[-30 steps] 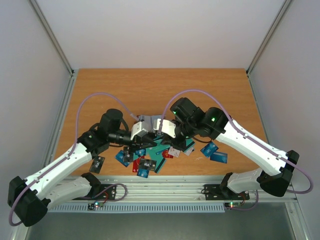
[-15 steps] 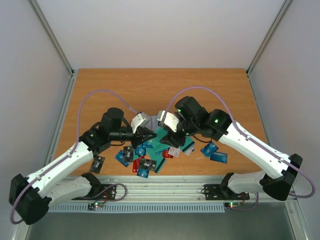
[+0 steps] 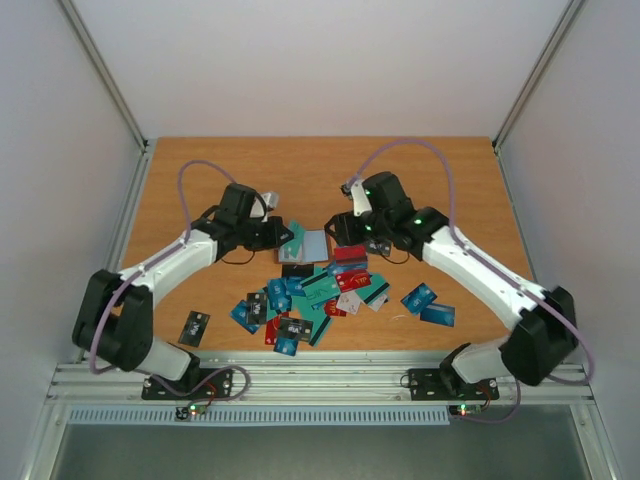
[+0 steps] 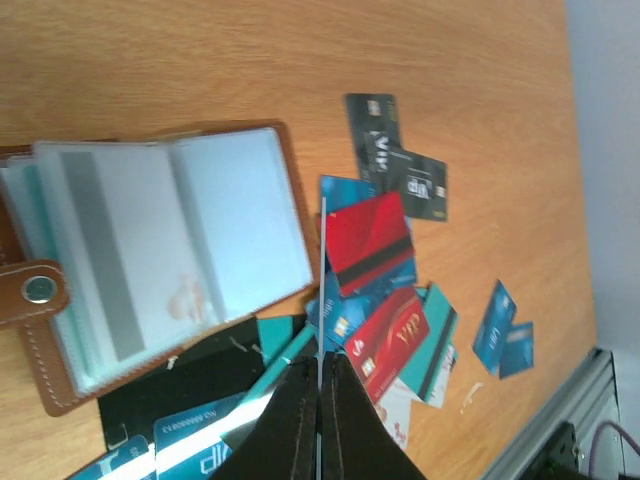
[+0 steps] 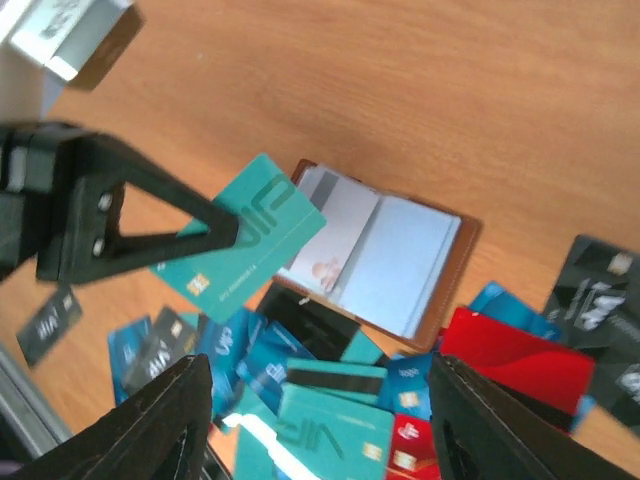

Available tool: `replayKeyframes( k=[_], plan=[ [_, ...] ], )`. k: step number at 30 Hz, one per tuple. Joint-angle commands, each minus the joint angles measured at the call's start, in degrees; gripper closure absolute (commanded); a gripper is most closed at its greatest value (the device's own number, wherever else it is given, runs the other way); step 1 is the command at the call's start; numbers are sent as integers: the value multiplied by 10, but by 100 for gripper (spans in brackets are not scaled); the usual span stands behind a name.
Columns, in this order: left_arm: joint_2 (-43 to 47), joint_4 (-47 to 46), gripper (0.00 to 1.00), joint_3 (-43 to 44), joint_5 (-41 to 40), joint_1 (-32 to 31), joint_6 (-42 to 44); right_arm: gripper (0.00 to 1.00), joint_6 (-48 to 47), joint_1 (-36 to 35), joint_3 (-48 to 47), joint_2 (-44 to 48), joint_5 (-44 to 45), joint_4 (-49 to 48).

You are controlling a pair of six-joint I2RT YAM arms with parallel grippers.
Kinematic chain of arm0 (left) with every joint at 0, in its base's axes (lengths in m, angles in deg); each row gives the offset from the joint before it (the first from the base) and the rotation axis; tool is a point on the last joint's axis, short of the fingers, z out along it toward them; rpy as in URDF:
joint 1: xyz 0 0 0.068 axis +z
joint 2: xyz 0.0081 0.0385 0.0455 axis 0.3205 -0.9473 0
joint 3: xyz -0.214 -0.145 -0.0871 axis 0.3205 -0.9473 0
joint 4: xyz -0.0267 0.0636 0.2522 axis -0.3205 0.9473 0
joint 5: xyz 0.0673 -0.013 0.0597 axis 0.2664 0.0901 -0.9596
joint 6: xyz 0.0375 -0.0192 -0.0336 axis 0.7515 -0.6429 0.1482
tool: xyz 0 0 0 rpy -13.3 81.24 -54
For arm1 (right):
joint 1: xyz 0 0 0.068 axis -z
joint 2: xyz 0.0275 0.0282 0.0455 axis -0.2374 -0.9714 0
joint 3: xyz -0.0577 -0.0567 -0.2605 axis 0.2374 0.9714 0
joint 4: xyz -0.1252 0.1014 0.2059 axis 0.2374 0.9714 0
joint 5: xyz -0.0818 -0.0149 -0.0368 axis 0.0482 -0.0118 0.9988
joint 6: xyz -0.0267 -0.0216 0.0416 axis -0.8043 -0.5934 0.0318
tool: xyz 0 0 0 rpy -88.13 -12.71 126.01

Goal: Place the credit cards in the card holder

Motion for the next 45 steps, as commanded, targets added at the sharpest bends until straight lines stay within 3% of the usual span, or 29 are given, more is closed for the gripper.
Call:
replayKeyframes(
  k=[1, 7, 11, 24, 45],
  plan=[
    [-49, 12, 100, 35, -13, 16, -46, 42, 171, 20, 0, -84, -12, -85],
    [-118, 21, 100, 68, -7, 36, -51, 52, 267, 89, -22, -221, -176, -120],
    [-151, 13, 100, 73, -5, 44, -59, 57, 303, 128, -43, -295, -236, -124],
    [-235, -24, 100, 97, 41, 45, -78, 65, 300, 132, -102, -389, -266, -112],
    [-234, -118, 100, 51, 69, 45, -67, 74, 276, 132, -118, -462, -284, -84]
  ],
)
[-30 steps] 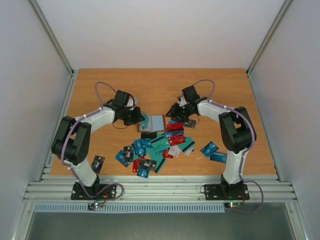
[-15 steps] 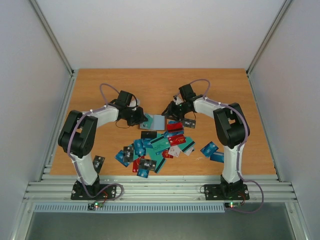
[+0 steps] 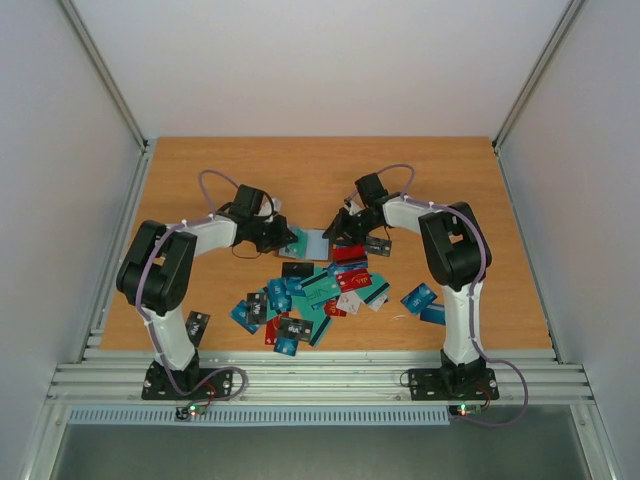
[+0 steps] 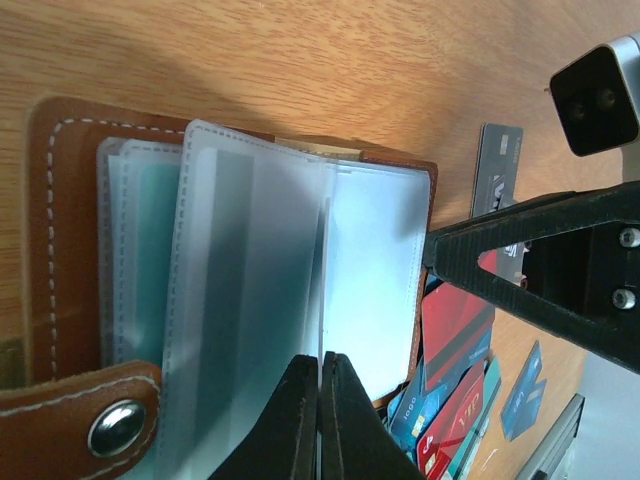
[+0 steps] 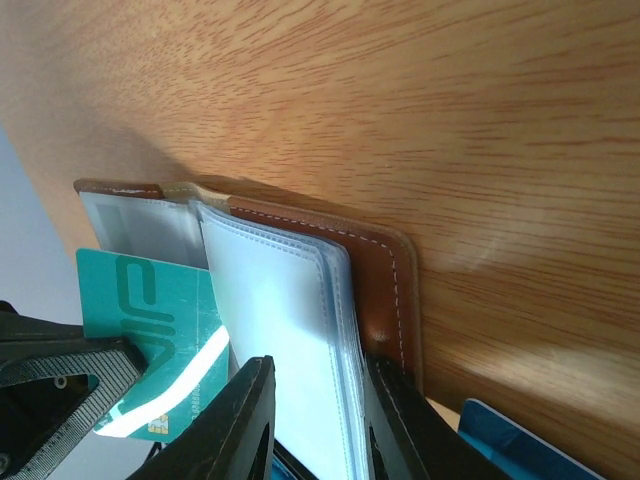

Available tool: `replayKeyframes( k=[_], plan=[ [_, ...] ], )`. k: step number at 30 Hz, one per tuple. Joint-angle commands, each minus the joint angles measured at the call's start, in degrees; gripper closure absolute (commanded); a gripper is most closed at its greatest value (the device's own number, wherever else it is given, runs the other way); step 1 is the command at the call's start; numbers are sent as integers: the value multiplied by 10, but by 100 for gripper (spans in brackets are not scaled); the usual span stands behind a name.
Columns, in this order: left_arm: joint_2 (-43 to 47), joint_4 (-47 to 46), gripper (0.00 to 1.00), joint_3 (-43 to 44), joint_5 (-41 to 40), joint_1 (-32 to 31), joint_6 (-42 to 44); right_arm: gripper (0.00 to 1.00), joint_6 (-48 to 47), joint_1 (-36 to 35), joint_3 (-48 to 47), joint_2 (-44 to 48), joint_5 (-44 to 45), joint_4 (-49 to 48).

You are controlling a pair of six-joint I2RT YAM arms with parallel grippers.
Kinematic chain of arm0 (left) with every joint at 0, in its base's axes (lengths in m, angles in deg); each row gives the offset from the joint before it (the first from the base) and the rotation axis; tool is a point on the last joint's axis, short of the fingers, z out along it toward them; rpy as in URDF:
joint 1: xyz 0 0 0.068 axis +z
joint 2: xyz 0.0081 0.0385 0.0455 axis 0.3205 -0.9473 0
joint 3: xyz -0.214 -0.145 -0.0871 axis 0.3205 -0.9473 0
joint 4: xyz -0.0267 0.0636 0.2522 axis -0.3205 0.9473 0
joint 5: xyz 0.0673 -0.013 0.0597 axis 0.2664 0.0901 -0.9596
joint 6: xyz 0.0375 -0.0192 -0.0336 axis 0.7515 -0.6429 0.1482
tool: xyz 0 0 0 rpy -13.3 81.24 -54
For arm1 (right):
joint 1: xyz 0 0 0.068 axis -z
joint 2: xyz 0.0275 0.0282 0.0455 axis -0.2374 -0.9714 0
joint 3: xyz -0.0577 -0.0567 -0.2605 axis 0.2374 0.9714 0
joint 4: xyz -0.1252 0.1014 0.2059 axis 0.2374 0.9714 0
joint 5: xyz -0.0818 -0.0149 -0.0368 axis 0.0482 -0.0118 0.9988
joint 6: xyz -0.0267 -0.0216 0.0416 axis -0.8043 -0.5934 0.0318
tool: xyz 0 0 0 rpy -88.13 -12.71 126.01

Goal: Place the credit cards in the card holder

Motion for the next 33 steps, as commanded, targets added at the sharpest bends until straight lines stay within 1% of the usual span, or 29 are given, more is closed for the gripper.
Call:
replayKeyframes(
  k=[1, 7, 12, 19, 27, 32, 33],
  plan=[
    [-1, -45, 100, -11, 10, 1, 13, 74, -15, -2, -15, -24, 2, 28],
    [-14, -65, 100, -12, 12, 1, 22, 74, -22, -2, -20, -33, -4, 40],
    [-35, -129, 100, -14, 40, 1, 16, 76, -25, -2, -21, -41, -13, 44],
    [-59, -178, 100, -19, 60, 1, 22, 77, -28, -2, -30, -45, -17, 56],
    [-58, -150, 100, -19, 37, 2, 54, 78, -30, -2, -30, -45, -18, 65],
    [-63, -170, 100, -31, 43, 2, 8, 80, -2, -2, -18, -41, -13, 52],
    [-61, -159, 100, -31, 36, 1, 1, 80, 5, -2, -14, -40, -9, 48]
  ],
)
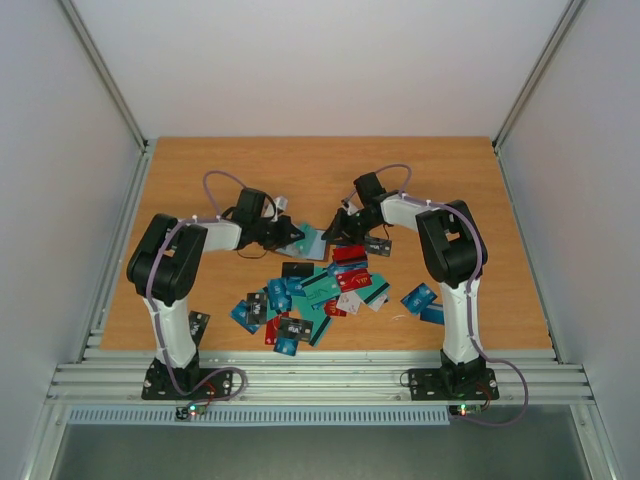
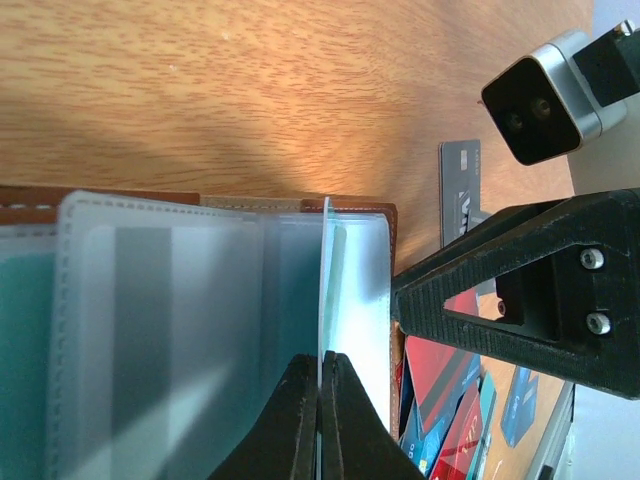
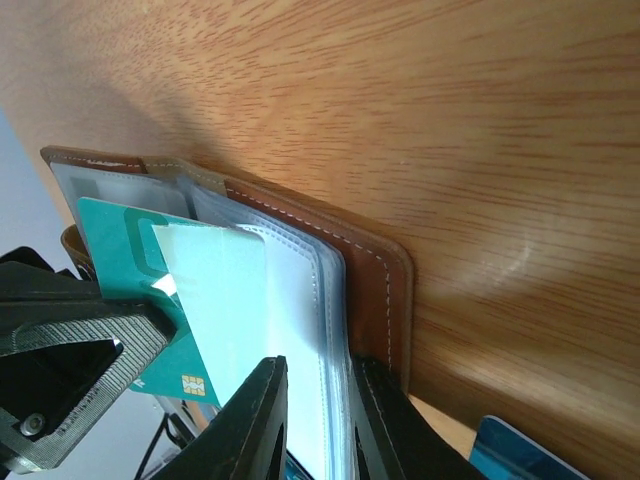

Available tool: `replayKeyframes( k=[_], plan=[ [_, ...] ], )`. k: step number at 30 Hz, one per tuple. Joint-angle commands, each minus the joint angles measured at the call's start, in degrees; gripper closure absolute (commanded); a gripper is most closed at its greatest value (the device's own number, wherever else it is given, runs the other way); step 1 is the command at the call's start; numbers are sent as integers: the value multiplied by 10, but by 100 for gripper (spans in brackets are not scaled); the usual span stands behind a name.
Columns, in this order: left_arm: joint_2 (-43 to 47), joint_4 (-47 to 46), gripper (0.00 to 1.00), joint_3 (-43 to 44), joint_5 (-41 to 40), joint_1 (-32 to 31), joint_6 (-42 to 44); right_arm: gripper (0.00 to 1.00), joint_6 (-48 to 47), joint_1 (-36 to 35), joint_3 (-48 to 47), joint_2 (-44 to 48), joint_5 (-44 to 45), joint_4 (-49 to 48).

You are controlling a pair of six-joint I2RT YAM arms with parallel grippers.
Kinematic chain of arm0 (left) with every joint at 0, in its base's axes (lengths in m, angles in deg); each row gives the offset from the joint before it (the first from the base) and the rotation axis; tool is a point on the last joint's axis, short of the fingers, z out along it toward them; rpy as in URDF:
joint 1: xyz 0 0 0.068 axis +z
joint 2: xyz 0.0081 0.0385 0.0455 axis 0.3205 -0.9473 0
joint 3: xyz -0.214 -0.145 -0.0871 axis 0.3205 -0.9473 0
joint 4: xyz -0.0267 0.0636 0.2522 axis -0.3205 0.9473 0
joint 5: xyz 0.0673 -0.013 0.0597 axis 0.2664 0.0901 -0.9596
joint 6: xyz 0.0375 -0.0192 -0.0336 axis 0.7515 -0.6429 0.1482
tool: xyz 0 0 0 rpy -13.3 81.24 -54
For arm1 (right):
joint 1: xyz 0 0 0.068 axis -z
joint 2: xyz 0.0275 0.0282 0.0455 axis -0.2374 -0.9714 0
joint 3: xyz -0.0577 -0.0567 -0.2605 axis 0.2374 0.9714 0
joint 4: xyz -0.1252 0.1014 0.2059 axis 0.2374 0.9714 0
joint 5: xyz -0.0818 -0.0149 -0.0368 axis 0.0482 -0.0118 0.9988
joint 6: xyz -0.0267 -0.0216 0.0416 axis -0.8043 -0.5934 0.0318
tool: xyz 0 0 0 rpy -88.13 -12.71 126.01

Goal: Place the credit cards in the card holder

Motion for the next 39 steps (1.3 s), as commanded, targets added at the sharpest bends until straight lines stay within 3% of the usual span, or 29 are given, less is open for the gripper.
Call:
replayKeyframes(
  k=[1, 15, 24, 34, 39],
  plan=[
    [-6, -9, 100, -13, -17, 0, -26, 80, 34, -3, 19, -16, 20, 12],
    [6, -3, 96, -27, -38, -25, -112, 85, 103, -4, 77, -3, 48, -52],
    [33, 93, 75, -14, -58, -43, -96, 86, 114, -6, 92, 8, 57, -65],
    [44, 313, 54, 87, -110, -48, 21, 86, 120, -6, 94, 16, 45, -81],
    [31, 374, 41, 122, -132, -48, 55, 86, 113, -6, 92, 21, 40, -84]
  ],
)
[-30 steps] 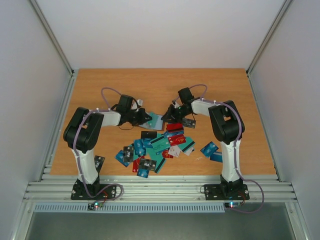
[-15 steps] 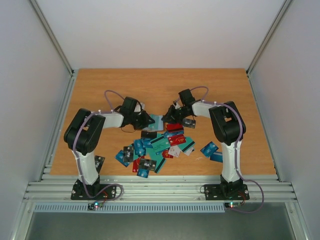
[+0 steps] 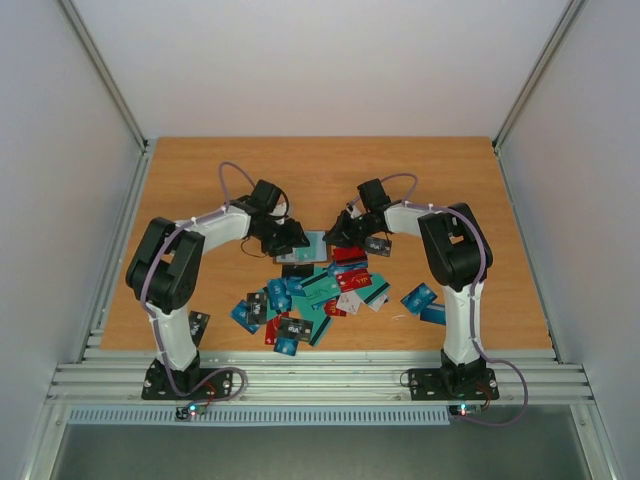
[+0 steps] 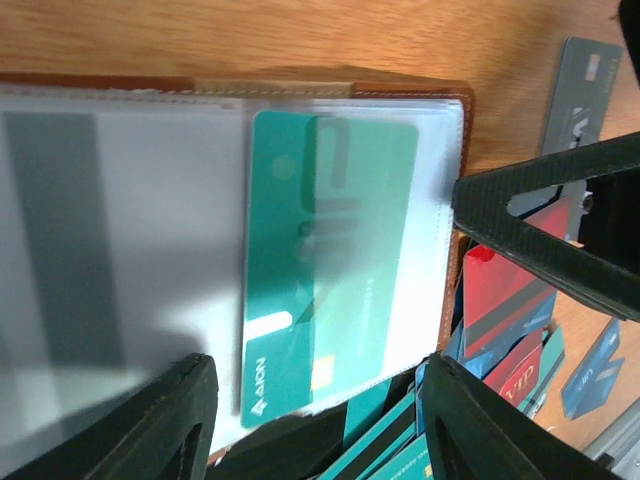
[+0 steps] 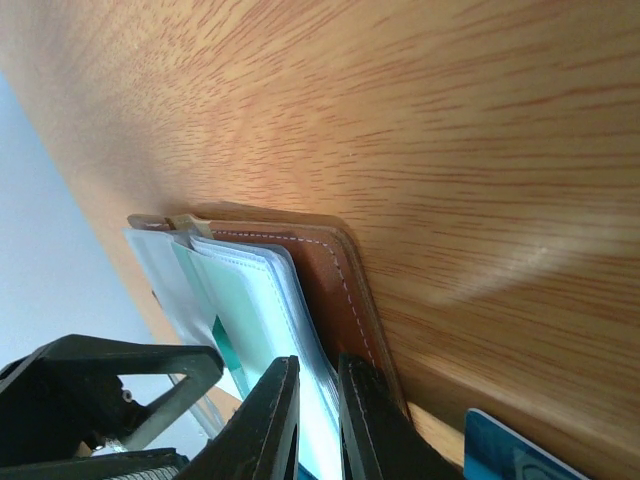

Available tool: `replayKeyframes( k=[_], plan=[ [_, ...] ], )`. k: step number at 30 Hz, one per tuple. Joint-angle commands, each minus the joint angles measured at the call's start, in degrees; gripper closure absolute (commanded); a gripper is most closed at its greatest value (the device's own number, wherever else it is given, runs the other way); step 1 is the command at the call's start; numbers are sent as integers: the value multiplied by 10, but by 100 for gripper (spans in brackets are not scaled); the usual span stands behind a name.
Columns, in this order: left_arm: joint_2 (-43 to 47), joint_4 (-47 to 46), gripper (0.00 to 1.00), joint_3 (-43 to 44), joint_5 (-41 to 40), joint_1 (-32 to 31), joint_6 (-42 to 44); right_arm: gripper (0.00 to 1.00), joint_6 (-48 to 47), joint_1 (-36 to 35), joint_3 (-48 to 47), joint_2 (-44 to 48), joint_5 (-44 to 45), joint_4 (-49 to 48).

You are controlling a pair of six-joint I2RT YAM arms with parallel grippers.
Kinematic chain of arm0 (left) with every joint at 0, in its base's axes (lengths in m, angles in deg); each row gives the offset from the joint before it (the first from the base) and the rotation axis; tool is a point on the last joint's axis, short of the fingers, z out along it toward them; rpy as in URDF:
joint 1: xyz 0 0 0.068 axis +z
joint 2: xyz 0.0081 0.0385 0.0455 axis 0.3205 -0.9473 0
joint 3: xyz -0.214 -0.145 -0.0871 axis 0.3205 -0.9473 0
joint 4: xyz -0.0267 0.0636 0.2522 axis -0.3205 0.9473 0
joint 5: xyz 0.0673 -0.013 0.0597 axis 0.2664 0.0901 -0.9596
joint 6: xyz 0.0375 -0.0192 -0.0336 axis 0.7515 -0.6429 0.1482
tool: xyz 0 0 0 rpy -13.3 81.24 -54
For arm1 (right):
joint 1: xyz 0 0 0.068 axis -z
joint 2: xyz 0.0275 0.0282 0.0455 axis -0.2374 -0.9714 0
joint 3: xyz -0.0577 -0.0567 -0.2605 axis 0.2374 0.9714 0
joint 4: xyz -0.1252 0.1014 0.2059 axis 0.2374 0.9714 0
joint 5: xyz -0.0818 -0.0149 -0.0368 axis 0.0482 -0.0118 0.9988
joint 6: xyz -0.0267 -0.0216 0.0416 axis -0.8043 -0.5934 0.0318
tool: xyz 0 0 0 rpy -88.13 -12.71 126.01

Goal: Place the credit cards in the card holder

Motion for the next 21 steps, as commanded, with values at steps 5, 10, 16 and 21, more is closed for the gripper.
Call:
replayKeyframes(
  k=[5, 10, 16, 21],
  plan=[
    [-14, 109, 34, 62, -36, -1, 67, 86, -26, -8, 2, 5, 30, 56],
    [-31, 115, 36, 87, -33, -1, 88, 85, -60, -7, -12, 21, 29, 85],
    [-55, 110, 43, 103, -23, -2, 105, 81, -102, -9, -22, 40, 36, 126],
    [-67, 102, 46, 110, -14, -2, 118, 77, -127, -15, -24, 57, 44, 148]
  ],
)
